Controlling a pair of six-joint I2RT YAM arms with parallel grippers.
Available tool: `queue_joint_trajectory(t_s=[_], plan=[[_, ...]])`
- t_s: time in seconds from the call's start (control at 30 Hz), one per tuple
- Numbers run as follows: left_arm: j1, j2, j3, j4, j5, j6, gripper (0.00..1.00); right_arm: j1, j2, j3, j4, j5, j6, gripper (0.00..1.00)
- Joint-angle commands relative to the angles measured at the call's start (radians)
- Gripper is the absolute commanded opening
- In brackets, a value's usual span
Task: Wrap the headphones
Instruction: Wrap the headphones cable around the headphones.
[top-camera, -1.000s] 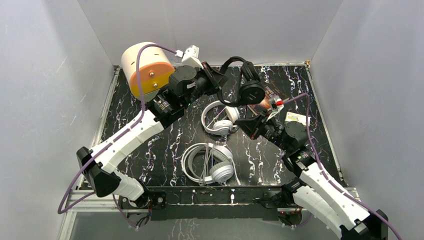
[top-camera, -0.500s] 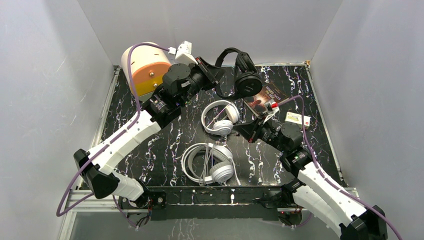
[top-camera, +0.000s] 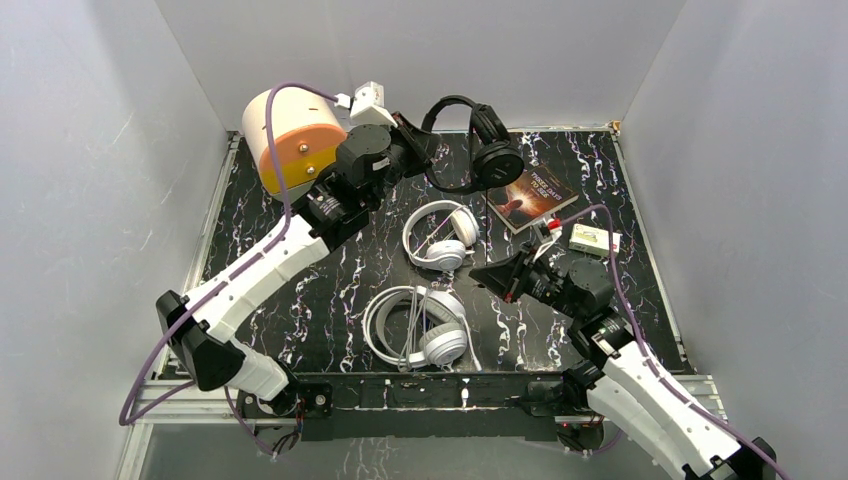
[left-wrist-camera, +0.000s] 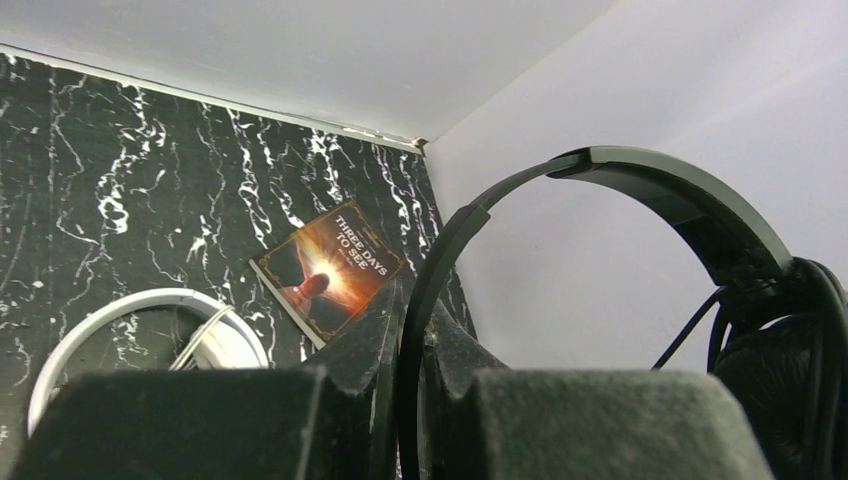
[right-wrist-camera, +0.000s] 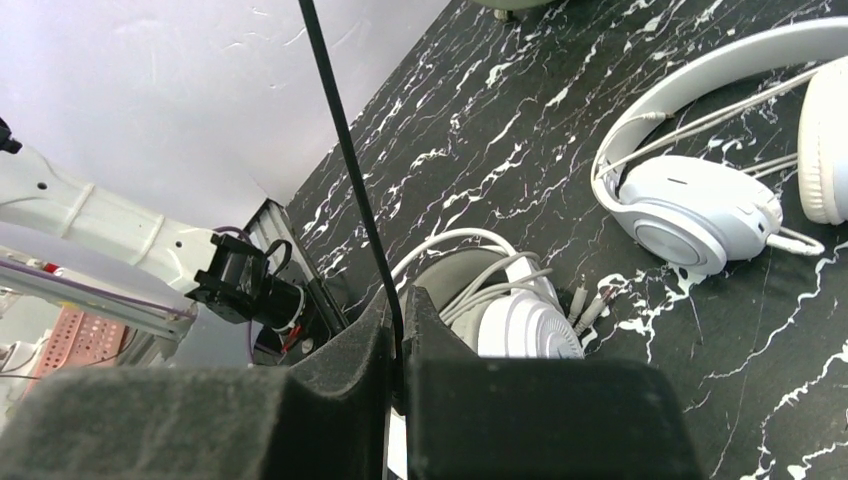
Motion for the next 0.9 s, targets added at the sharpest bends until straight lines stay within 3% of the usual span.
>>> queue_joint_trajectory(t_s=[0.0, 0.3, 0.5, 0.63, 0.73, 0.87], plan=[[0.019, -0.008, 0.068, 0.137, -0.134, 0.016, 0.0, 0.007, -0.007, 0.016, -0.162, -0.032, 0.014, 0.02], [0.006, 0.204, 0.168, 0.028, -0.381, 0.303, 0.0, 0.015, 0.136, 0.238, -0.561, -0.129, -0.094, 0.03], [-0.068, 0.309, 0.134, 0.064, -0.519, 0.644, 0.0, 0.017, 0.15, 0.479, -0.743, -0.173, -0.186, 0.03], [-0.153, 0.26, -0.02, 0.208, -0.453, 0.894, 0.0, 0.016, 0.274, 0.737, -0.96, -0.163, -0.371, 0.02], [-0.201, 0.192, -0.142, 0.234, -0.376, 1.006, 0.0, 0.017, 0.366, 0.957, -1.144, -0.049, -0.54, 0.01], [-0.249, 0.042, -0.307, 0.291, -0.246, 1.092, 0.0, 0.016, 0.428, 1.123, -1.219, 0.107, -0.646, 0.0]])
